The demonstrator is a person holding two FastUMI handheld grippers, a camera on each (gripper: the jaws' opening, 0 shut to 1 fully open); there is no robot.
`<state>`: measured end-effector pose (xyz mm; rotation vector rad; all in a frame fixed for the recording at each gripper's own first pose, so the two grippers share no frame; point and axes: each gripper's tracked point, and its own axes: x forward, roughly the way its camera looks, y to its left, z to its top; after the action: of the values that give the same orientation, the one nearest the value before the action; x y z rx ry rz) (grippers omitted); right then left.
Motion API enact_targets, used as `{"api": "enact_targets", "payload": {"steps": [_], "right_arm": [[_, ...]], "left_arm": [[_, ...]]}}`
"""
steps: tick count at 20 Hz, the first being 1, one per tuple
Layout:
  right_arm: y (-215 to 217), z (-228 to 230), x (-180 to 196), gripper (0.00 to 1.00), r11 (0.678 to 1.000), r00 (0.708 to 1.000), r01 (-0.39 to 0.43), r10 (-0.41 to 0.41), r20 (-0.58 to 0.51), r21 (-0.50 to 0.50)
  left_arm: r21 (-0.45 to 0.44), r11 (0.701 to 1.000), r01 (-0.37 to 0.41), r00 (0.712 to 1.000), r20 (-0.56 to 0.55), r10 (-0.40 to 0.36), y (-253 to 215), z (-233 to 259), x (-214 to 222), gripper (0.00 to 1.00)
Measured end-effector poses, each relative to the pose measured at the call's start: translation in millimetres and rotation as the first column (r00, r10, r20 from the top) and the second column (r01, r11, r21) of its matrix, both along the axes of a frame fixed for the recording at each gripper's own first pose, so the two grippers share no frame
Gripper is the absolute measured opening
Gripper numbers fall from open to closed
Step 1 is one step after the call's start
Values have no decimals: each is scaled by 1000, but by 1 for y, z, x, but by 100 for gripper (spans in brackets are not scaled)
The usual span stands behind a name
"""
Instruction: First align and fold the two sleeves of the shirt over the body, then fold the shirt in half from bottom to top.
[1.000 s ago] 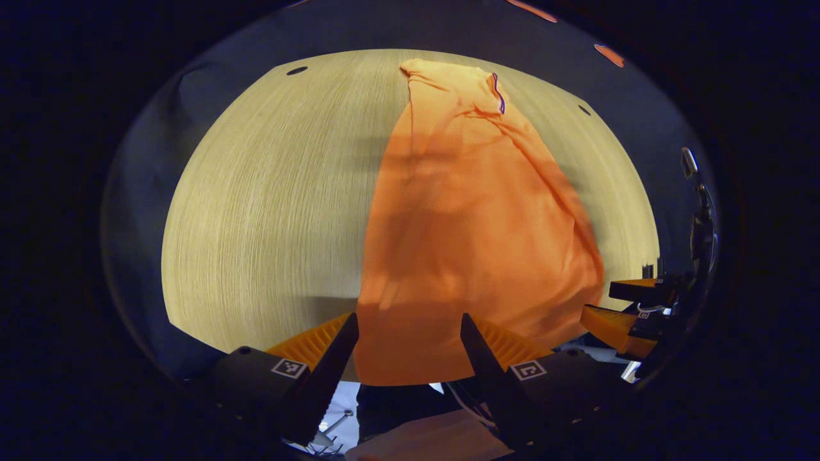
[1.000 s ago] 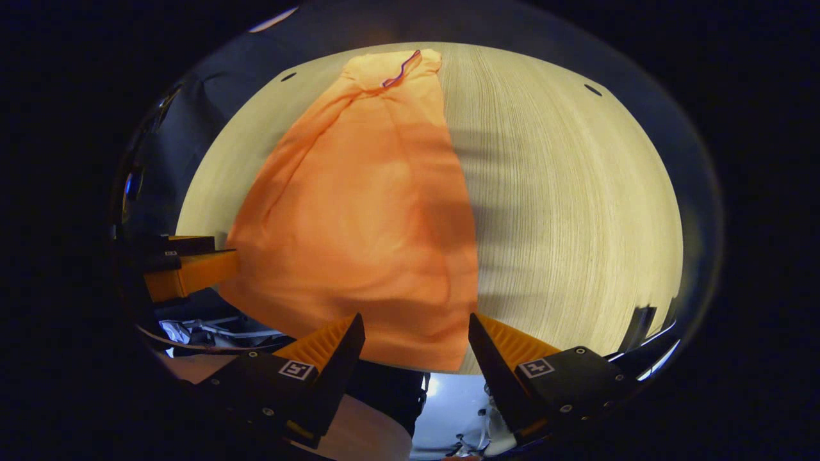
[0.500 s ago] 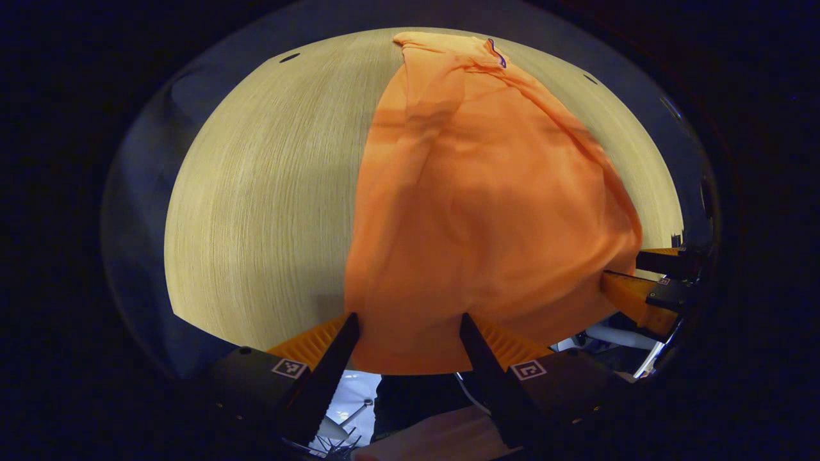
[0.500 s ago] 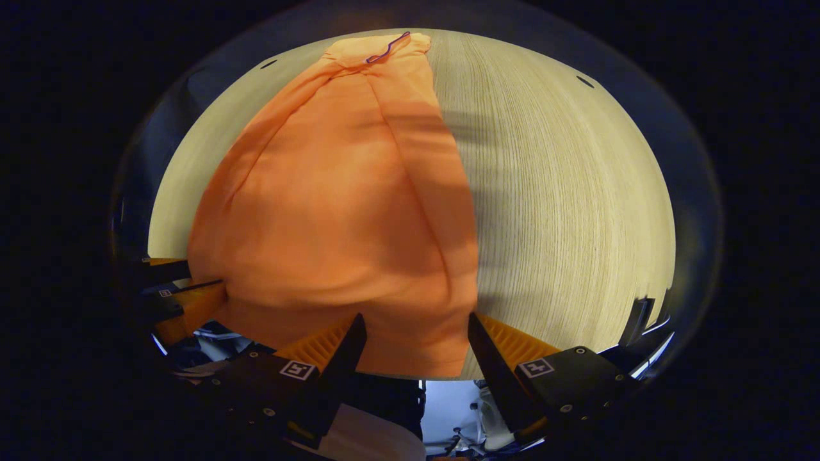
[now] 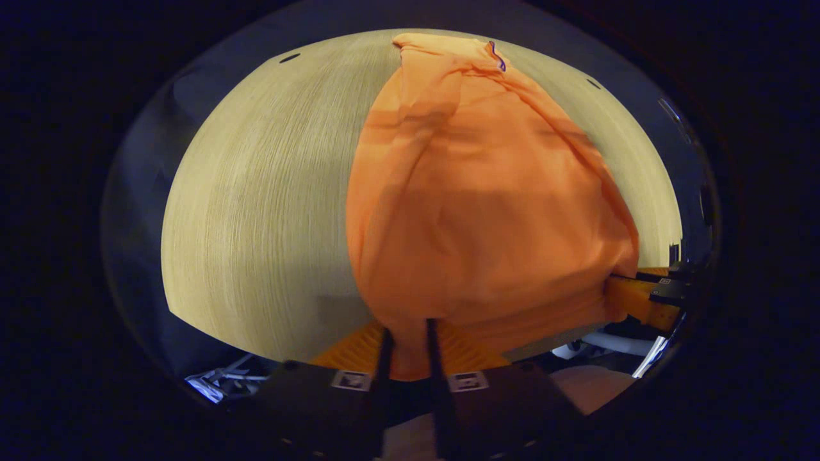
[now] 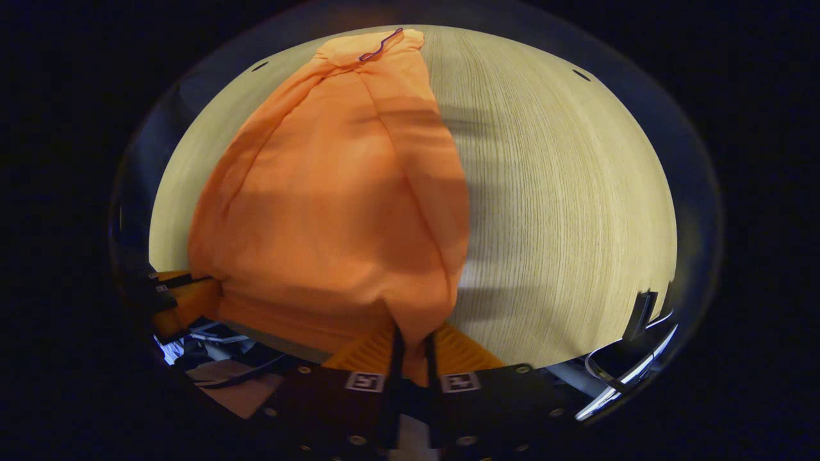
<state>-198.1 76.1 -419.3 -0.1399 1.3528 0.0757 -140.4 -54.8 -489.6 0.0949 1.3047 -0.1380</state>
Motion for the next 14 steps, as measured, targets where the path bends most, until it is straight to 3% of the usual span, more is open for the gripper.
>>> {"api": "enact_targets", "payload": {"steps": [1,2,8,14], "right_arm": [[1,3,5,12,1000,999,-7,7,32,13],[2,3,1,0,1000,1000,-6,5,19,27],[6,23,21,0,998,999,3,-6,47,69],[8,66,74,0,996,989,-6,-8,151,94]], "left_arm": [[-17,1000,20,1000,23,-20,-4,-2,6,3],[-26,999,36,999,30,-36,-4,-3,8,1],[-10,998,54,994,99,-53,-5,21,35,1],[-40,997,60,980,192,-51,-16,65,76,1]]}}
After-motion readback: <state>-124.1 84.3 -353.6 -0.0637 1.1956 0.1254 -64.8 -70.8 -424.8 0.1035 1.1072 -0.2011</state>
